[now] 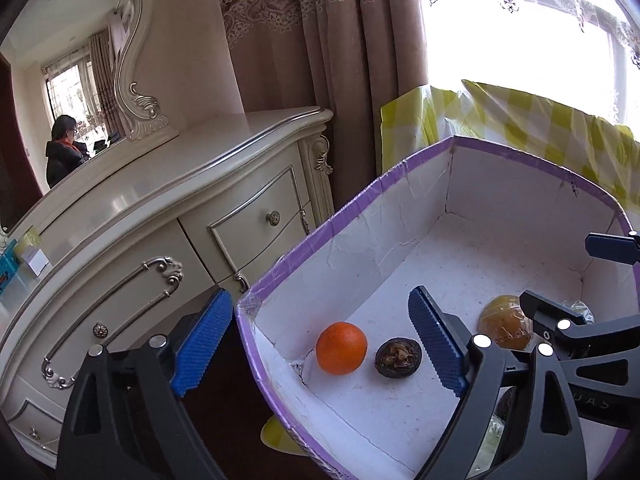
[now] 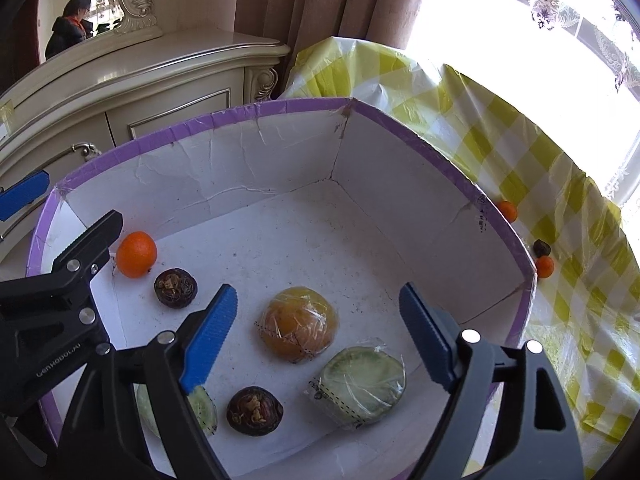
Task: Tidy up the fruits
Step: 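Move both open grippers back over the remaining fruits on the table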
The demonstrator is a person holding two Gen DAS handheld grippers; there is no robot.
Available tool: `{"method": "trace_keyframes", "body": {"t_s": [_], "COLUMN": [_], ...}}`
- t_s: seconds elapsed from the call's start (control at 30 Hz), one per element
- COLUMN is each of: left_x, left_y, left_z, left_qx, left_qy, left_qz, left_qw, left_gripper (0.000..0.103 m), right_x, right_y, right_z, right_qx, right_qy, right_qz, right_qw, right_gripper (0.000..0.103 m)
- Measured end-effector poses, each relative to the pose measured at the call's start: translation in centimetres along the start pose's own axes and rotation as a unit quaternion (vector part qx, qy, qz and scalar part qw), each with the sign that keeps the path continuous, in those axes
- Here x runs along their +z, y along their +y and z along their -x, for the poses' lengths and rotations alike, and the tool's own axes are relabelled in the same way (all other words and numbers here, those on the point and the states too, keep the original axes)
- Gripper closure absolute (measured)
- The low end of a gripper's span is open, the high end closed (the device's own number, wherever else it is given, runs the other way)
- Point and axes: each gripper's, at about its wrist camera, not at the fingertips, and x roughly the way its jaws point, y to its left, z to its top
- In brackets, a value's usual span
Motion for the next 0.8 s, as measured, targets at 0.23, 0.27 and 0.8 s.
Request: {"method": "trace_keyframes", "body": {"t_s": [0.23, 0.27, 0.8], "left_x": [1.0, 1.2, 2.4], "left_y": [0.2, 0.2, -16.3], "left_z": [3.8, 5.0, 16.7], "left_qx": [0.019, 0.019, -0.184], "left_qy": [-0.086, -0.111, -0.271], "left_qz": [0.04, 0.048, -0.067], "left_qw": [0.9953, 0.9925, 0.9425], "left_gripper": [0.016, 0.016, 0.016], "right_x": [-0.6, -0.7, -11.1], "right_y": [-0.9, -1.4, -20.4], "right_z": [3.2, 4.2, 11.4], "right_qx": [0.015, 0.015, -0.041], "right_qy": [-0.104, -0.13, -0.268], "right_qz": [-0.027, -0.036, -0.294], "right_qw": [0.994, 0.991, 0.917], "right_gripper": [0.018, 0.018, 0.007]}}
